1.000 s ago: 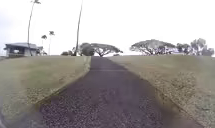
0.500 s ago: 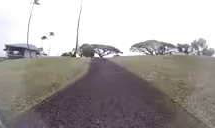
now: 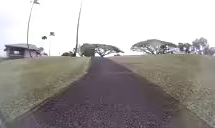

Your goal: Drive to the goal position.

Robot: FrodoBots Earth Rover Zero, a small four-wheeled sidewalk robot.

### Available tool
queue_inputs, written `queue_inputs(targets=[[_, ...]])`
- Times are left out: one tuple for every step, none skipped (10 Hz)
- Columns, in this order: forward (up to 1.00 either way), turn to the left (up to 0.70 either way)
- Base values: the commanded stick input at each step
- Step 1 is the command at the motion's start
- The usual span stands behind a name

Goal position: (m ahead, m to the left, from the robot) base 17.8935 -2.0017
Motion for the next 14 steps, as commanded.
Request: queue_inputs(targets=[[0.70,0.00],[0.70,0.00],[0.70,0.00],[0.70,0.00],[0.70,0.00],[0.70,0.00],[0.70,0.00],[0.70,0.00],[0.70,0.00],[0.70,0.00],[0.70,0.00],[0.70,0.00],[0.70,0.00],[0.70,0.00]])
